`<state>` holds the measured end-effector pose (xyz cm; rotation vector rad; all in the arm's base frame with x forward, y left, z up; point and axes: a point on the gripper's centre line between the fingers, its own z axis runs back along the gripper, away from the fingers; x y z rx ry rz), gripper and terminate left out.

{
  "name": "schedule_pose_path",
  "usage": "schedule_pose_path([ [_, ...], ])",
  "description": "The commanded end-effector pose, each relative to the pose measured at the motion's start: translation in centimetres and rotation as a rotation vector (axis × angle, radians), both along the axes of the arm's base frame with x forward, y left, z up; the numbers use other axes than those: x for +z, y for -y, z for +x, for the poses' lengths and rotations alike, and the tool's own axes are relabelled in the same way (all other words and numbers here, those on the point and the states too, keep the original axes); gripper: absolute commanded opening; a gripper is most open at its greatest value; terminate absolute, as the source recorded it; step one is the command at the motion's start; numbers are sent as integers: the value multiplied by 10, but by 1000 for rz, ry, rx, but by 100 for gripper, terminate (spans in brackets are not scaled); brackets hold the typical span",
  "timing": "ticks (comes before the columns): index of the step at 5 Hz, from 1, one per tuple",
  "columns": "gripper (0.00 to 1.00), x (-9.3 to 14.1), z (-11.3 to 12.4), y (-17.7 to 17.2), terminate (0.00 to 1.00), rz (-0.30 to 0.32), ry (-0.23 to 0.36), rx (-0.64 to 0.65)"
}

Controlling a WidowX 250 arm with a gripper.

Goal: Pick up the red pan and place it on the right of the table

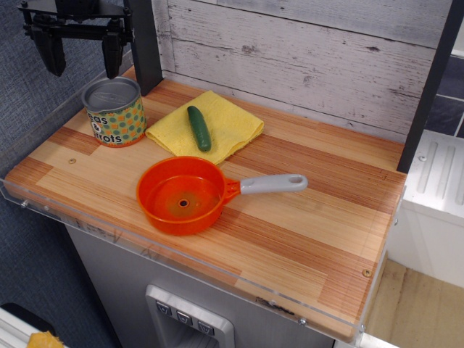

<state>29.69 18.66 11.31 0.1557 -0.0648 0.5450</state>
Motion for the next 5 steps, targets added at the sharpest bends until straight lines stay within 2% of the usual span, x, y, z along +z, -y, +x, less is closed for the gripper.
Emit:
schedule_pose_path([
  [1,100,0,0,0,0,0,0,0],
  [2,100,-4,-4,24,0,14,-2,-104],
  [3,100,-13,-20,40,0,22,-11,-215],
  [4,100,-11,-34,51,0,-13,28,-245],
  [5,100,-25,-42,61,0,-21,-14,-311],
])
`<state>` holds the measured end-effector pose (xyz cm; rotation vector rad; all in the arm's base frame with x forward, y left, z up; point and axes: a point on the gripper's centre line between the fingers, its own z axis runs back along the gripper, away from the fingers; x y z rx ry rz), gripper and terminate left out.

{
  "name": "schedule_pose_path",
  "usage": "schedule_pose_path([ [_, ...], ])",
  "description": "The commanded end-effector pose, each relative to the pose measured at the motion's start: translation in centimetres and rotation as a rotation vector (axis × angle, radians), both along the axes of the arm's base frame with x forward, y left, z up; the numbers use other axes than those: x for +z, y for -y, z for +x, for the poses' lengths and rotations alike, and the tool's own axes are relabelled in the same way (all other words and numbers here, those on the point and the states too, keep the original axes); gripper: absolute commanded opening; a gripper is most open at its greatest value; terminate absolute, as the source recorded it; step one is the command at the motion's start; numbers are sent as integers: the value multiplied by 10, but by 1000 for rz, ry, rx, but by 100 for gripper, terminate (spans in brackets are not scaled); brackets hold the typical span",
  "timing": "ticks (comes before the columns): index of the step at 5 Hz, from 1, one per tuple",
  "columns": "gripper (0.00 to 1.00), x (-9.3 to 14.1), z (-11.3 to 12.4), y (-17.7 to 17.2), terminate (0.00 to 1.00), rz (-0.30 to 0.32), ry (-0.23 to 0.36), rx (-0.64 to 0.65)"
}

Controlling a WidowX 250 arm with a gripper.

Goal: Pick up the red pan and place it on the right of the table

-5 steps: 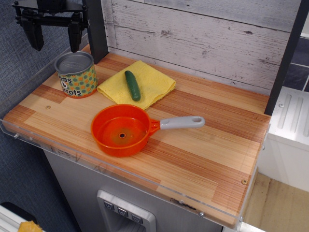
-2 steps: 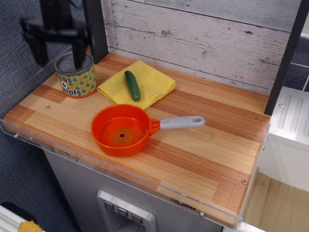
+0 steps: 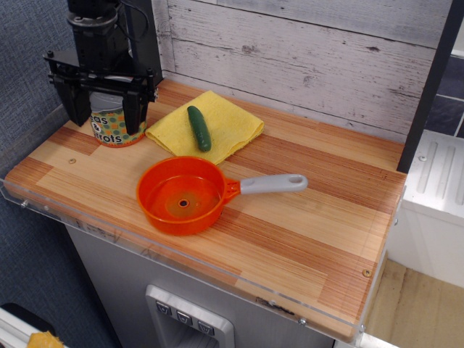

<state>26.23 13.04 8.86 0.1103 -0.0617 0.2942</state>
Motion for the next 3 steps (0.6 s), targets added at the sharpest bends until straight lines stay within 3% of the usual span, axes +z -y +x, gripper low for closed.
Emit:
schedule_pose_path([
  [1,100,-15,-9,16,0,-21,19,-152],
  [2,100,-31,-9,23,0,-28,65,-230],
  [3,100,-44,-7,26,0,-34,64,-264],
])
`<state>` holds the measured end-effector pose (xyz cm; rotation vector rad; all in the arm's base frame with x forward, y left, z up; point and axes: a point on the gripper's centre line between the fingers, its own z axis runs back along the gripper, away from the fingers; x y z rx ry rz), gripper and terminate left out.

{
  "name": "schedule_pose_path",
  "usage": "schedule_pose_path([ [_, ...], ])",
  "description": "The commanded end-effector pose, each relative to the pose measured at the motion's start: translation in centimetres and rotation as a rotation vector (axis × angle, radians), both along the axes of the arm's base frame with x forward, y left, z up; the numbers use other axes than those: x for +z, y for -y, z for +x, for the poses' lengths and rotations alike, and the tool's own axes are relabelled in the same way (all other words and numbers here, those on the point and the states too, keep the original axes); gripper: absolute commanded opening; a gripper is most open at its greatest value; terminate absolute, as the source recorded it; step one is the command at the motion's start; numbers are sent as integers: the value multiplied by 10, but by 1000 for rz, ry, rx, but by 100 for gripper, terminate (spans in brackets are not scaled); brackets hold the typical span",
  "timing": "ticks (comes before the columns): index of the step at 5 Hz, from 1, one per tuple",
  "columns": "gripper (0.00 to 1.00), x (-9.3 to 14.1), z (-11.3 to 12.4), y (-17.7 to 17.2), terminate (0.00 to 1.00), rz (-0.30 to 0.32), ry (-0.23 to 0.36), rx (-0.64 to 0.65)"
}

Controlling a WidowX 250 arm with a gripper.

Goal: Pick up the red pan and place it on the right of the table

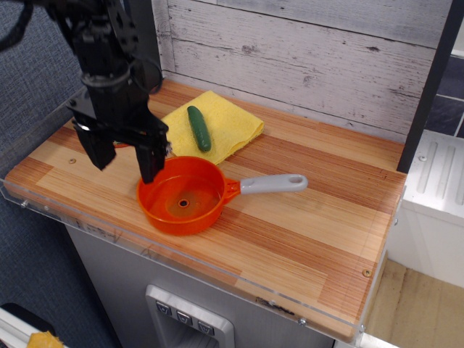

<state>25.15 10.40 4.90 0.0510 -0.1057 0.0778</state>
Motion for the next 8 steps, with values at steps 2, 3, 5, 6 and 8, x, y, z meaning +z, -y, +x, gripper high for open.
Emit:
schedule_pose_path([
  [2,100,-21,7,2,0,-7,3,-89],
  [3,0,-26,8,3,0,-17,0,-105],
  [5,0,-23,7,13,0,-57,2,-168],
  [6,0,-17,7,20,0,-63,22,-195],
  [8,0,-2,11,34,0,-106,61,42],
])
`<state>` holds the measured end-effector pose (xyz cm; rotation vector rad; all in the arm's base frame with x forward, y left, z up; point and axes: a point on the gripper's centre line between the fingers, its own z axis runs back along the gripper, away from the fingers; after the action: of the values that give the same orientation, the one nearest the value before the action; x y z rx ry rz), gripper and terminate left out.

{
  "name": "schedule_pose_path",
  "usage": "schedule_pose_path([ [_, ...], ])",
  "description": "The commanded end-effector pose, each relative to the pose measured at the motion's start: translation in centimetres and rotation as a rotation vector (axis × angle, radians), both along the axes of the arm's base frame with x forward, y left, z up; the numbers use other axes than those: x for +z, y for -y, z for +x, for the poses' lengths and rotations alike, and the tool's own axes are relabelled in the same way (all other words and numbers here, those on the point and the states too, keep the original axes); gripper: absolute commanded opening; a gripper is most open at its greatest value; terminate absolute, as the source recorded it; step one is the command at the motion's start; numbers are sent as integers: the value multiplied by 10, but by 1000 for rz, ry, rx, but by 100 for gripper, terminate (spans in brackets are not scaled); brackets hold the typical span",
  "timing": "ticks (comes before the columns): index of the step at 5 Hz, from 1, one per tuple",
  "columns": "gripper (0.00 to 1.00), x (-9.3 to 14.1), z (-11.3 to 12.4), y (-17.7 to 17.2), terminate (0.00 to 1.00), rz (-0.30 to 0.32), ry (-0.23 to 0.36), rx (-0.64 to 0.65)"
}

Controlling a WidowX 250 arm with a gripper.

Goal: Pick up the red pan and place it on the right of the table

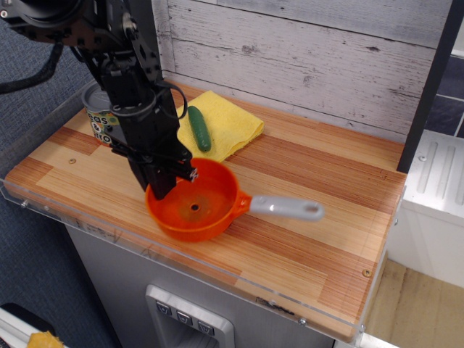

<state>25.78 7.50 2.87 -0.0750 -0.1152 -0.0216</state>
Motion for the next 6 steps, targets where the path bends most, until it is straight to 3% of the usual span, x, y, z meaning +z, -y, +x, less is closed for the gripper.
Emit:
schedule_pose_path([
  [1,0,24,9,17,0,-7,54,331],
  [2,0,30,12,32,0,-26,54,488],
  [3,0,31,16,52,0,-1,24,673],
  [4,0,32,19,70,0,-16,43,785],
  [5,0,30,15,85,0,-54,14,906],
  [6,0,25,8,97,0,-96,30,1026],
])
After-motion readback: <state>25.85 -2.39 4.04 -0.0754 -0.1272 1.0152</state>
